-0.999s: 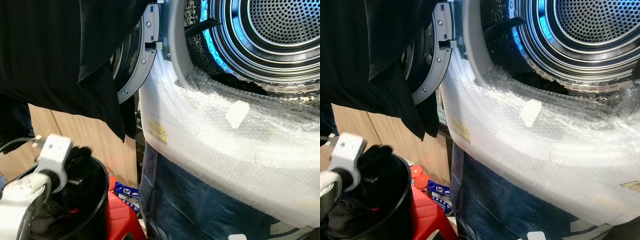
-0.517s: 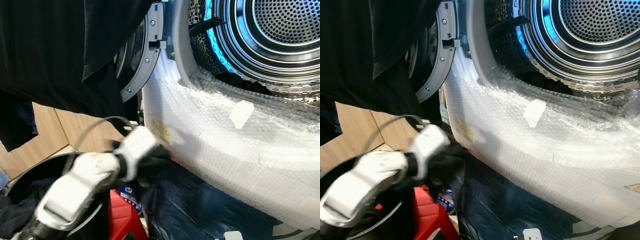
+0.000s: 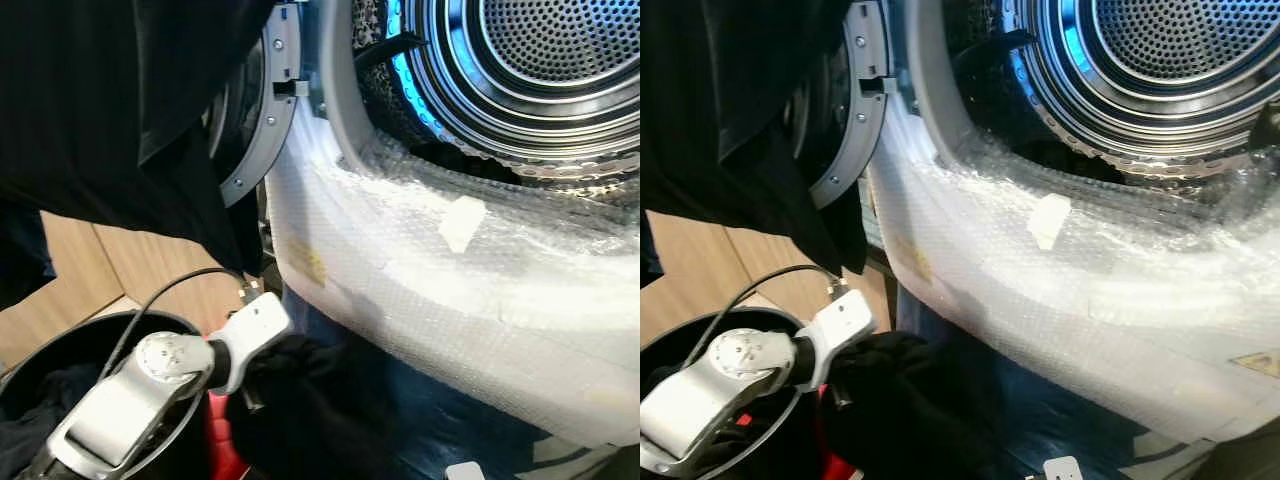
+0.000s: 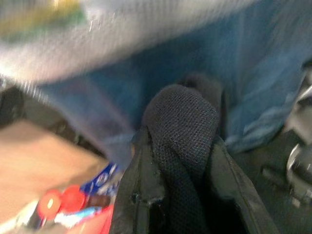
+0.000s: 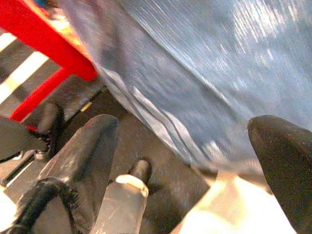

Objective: Clothes washing

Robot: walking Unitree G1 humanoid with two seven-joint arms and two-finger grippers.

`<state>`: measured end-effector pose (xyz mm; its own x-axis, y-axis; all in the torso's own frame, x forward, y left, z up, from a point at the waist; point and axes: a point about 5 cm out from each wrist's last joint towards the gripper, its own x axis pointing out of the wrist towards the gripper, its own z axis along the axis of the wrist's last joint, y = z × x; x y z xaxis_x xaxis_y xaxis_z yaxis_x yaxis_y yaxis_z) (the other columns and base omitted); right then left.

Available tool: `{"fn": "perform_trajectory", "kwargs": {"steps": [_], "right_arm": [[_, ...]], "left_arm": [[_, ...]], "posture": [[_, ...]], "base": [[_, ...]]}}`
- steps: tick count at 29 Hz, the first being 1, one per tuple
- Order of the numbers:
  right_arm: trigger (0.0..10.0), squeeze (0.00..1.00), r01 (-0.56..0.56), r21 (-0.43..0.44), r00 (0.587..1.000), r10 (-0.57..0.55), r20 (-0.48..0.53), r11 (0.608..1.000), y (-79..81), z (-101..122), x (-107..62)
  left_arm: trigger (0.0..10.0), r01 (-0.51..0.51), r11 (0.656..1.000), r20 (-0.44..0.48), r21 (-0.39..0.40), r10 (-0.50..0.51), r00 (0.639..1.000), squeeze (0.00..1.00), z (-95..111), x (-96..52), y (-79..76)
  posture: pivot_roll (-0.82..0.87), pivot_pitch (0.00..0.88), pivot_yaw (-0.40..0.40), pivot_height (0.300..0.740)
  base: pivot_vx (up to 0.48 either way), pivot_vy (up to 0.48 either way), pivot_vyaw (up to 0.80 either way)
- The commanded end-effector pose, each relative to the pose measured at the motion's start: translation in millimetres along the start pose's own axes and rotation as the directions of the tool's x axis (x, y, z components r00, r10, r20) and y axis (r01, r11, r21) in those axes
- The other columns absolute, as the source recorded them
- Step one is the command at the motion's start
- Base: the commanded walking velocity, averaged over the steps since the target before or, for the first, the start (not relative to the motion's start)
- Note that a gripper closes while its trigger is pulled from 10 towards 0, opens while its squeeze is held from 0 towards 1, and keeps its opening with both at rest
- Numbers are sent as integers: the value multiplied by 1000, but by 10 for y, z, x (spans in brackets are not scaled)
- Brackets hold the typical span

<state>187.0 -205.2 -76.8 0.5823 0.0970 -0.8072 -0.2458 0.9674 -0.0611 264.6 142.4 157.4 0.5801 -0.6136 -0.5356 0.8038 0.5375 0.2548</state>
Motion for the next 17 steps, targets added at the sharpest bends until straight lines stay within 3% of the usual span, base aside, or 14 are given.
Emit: {"fn": "perform_trajectory", "kwargs": {"steps": [1, 2, 4, 7, 9, 10, 11, 15, 16, 17], "right_arm": [[10000, 0, -45, -70, 998, 48, 35, 997, -44, 94, -6], [10000, 0, -91, -131, 994, 98, 52, 987, -99, 144, -26], [10000, 0, -118, -173, 989, 131, 67, 978, -158, 189, -49], [10000, 0, -115, -51, 976, 123, 181, 992, -316, 401, -81], [10000, 0, -147, -40, 963, 152, 224, 988, -340, 479, -97], [10000, 855, -263, -80, 920, 275, 277, 961, -335, 606, -135], [10000, 1000, -327, -109, 891, 345, 296, 939, -318, 659, -158], [10000, 1000, -500, -168, 755, 522, 396, 850, -322, 917, -268], [10000, 1000, -500, -168, 755, 522, 396, 850, -322, 917, -268], [10000, 1000, -544, -178, 707, 562, 428, 820, -339, 1006, -312]], "left_arm": [[0, -24, 999, -3, 26, 24, 1000, 0, 2, -40, 36], [0, -6, 999, -26, 42, 7, 1000, 0, -53, -29, -1], [0, 12, 999, -30, 44, -10, 1000, 0, -75, -8, -39], [0, 49, 997, -21, 65, -48, 999, 0, -58, 52, -109], [0, 67, 995, -10, 71, -66, 998, 0, -38, 68, -135], [0, 95, 992, 9, 78, -96, 995, 0, 4, 101, -174], [0, 105, 991, 14, 82, -107, 994, 0, 15, 116, -186], [0, 121, 987, -2, 106, -122, 993, 0, -15, 136, -190], [0, 121, 987, -2, 106, -122, 993, 0, -15, 136, -190], [0, 123, 987, -13, 104, -123, 992, 0, -41, 132, -183]], "posture": [[21, 0, -21, 740], [11, 0, -20, 740], [9, 0, -21, 740], [6, 0, -21, 740], [-2, 0, -20, 740], [-6, 0, -22, 740], [-6, 0, -22, 740], [-11, 0, -20, 740], [-11, 0, -20, 740], [-11, 0, -20, 740]], "base": [[0, 0, 0], [0, 0, 0], [0, 0, 0], [0, 0, 0], [0, 0, 0], [0, 0, 0], [0, 0, 0], [0, 0, 0], [0, 0, 0], [0, 0, 0]]}}
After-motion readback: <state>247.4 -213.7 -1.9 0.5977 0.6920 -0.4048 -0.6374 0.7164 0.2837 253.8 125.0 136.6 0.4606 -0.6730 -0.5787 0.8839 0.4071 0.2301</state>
